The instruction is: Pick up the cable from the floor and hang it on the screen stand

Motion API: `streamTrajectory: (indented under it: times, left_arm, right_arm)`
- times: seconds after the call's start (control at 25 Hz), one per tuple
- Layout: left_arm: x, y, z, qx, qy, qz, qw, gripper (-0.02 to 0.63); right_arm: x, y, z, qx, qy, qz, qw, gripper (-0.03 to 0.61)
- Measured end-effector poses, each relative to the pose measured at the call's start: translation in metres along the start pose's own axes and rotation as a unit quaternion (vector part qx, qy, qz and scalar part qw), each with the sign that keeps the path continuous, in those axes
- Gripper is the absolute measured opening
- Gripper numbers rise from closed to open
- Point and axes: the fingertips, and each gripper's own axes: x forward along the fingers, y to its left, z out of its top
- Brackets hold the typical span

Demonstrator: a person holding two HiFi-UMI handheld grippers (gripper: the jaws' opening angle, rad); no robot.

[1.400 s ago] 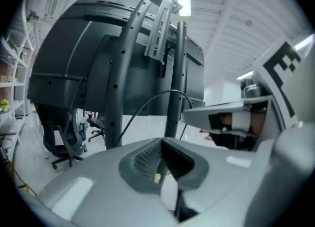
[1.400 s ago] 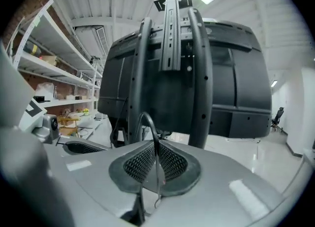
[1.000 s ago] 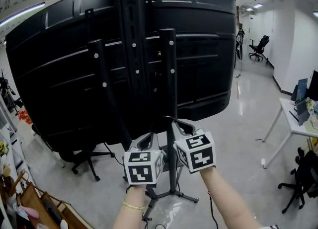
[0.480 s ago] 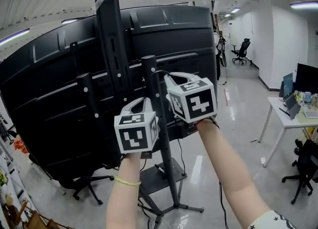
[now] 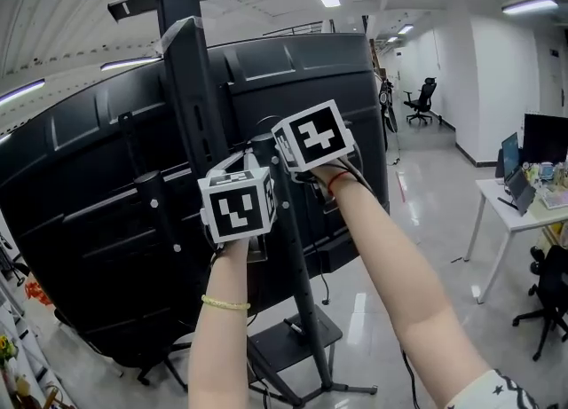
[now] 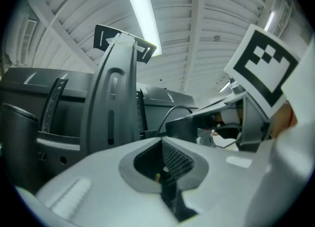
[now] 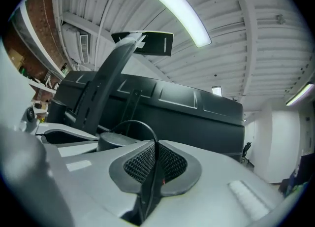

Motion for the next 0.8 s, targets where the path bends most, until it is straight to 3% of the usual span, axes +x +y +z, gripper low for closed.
streamTrajectory:
  times: [0.4, 0.56, 0.8]
  left_arm:
    - [-0.016, -0.016, -0.067, -0.04, 0.037, -0.013, 0.9984, 0.007]
    - [-0.038, -0.03, -0.089, -0.052, 0.043, -0.025, 0.9974, 0.008]
    - [-0.101, -0.069, -0.112, -0.047, 0.013, -0.027, 0.9984, 0.008]
  right_arm:
    - [-0.009, 0.018, -0.063, -0.006, 0.045, 0.001, 0.999, 0.037]
    - [-0.029, 0.027, -0.091, 0.012, 0.023, 0.005, 1.0, 0.063]
    - [-0.104, 0.049, -0.147, 0.078, -0.025, 0.04, 0.996, 0.0]
